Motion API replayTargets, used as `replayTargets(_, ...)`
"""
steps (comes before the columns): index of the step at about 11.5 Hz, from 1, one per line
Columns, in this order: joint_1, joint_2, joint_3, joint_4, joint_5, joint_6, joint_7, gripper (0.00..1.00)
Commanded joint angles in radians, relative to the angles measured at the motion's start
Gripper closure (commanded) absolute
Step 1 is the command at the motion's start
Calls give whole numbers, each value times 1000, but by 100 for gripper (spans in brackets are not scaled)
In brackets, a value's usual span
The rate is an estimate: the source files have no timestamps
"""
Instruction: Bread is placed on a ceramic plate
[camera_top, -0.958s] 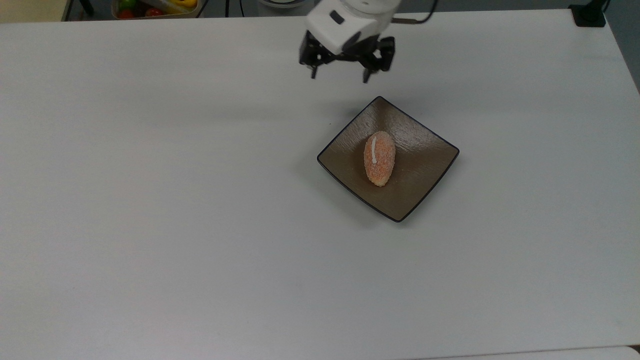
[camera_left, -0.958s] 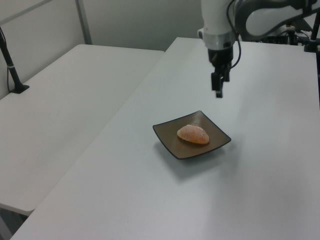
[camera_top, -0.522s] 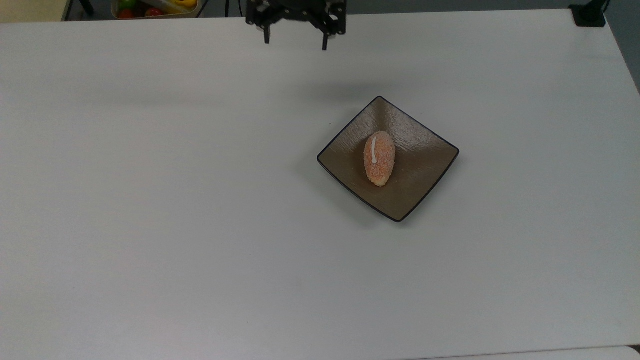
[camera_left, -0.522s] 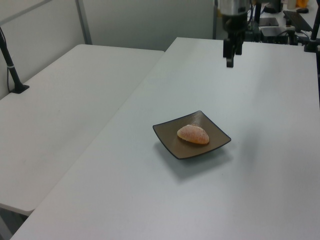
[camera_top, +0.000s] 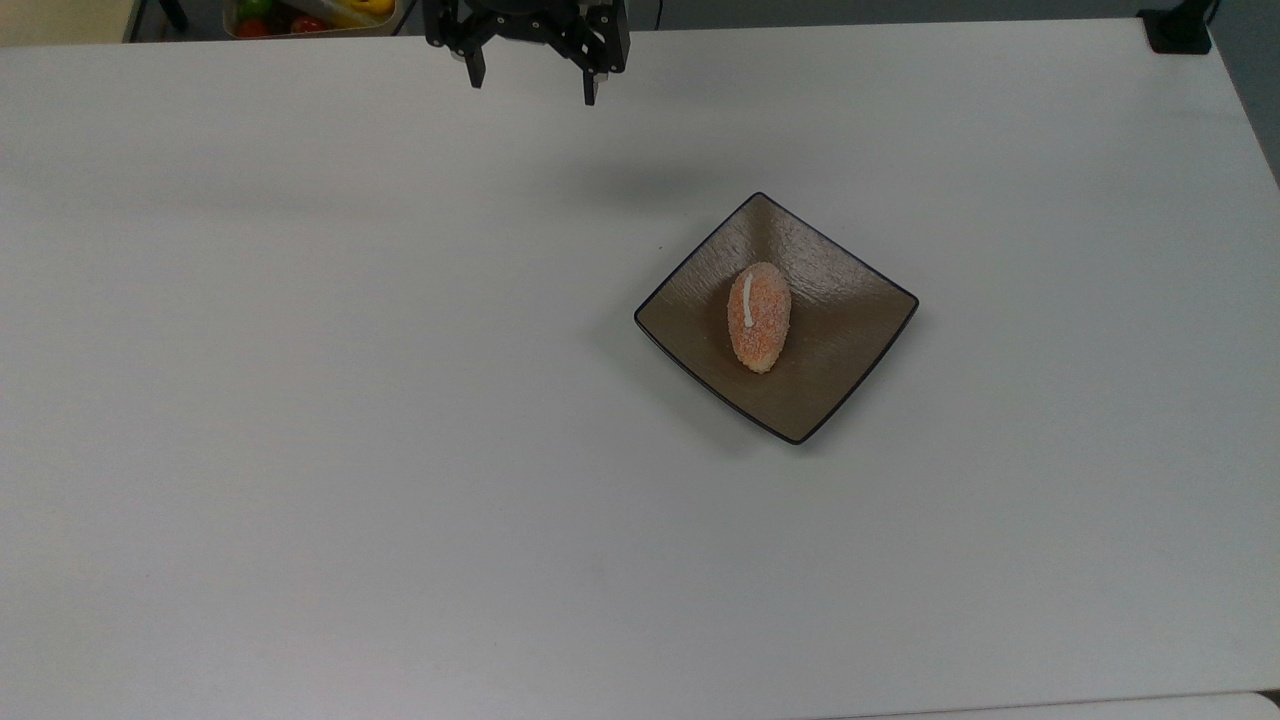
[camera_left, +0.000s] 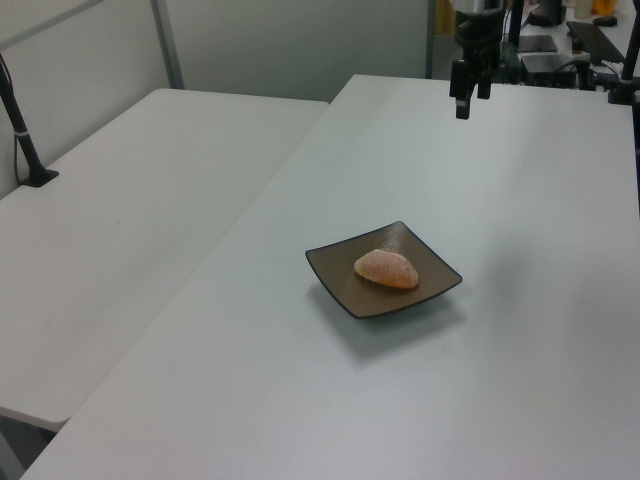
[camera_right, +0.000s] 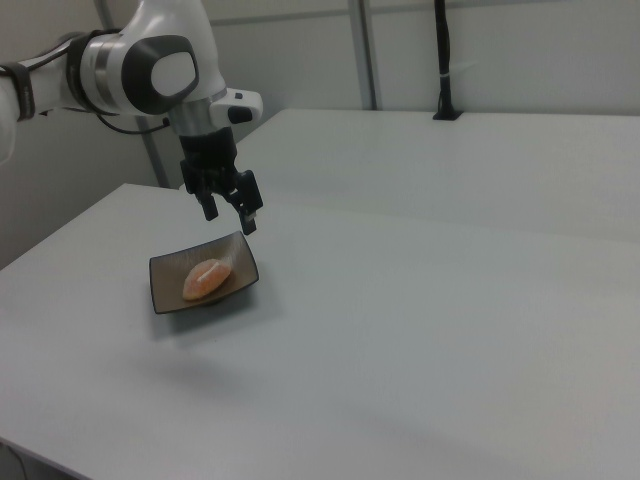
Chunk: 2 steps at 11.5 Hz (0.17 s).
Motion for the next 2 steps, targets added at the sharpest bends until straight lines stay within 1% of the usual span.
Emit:
replayTargets(1, 2, -4, -6, -19, -4, 65, -14, 0)
replayTargets(2, 2, -4, -6, -19, -4, 68, -10, 0)
